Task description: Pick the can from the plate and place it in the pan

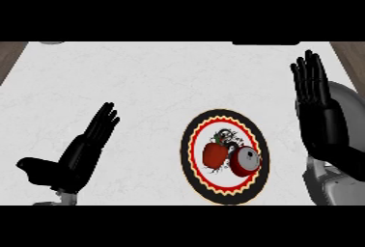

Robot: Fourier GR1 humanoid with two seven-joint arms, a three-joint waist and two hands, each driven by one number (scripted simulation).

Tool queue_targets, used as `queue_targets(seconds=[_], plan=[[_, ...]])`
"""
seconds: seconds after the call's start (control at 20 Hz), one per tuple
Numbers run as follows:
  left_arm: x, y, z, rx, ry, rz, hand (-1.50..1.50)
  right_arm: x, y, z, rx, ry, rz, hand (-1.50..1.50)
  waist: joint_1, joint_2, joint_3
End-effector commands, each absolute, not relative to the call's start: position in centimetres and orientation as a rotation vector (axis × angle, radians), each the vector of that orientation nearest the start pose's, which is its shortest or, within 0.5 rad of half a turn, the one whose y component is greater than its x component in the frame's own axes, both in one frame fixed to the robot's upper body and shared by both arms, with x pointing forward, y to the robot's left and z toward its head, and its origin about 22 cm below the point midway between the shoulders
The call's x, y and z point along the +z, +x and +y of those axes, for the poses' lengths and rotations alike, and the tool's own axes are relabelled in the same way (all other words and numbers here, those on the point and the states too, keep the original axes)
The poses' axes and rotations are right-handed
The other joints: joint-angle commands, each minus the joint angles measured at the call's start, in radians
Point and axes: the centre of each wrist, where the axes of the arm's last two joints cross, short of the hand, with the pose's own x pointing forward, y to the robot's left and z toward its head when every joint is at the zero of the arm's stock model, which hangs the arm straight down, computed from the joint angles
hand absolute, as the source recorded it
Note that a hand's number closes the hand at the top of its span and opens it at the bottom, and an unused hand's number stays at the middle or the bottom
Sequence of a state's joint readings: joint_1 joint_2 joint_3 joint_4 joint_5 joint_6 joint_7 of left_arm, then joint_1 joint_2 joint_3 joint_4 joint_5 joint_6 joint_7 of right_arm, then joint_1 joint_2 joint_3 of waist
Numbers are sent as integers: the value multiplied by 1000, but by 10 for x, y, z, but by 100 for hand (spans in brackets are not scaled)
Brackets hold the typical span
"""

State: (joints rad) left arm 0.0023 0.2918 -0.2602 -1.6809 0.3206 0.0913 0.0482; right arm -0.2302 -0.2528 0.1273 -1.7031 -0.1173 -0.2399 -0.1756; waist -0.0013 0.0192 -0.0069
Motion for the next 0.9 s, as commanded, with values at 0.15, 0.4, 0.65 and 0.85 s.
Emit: queue_targets(seconds=[0.15, 0.4, 0.65, 0.85], plan=[[47, 251, 251, -83, -39, -1592, 0, 111, 293, -181, 491, 549, -1958, 150, 90, 0, 11], [56, 268, 263, 21, 81, -1554, 0, 118, 316, -252, 874, 547, -1896, 150, 29, 0, 11], [59, 270, 264, 29, 79, -1544, 0, 137, 327, -342, 1051, 483, -1895, -150, 23, -5, 11], [72, 284, 263, 24, 60, -1533, 0, 165, 348, -347, 1261, 414, -1932, -150, 38, -4, 10]])
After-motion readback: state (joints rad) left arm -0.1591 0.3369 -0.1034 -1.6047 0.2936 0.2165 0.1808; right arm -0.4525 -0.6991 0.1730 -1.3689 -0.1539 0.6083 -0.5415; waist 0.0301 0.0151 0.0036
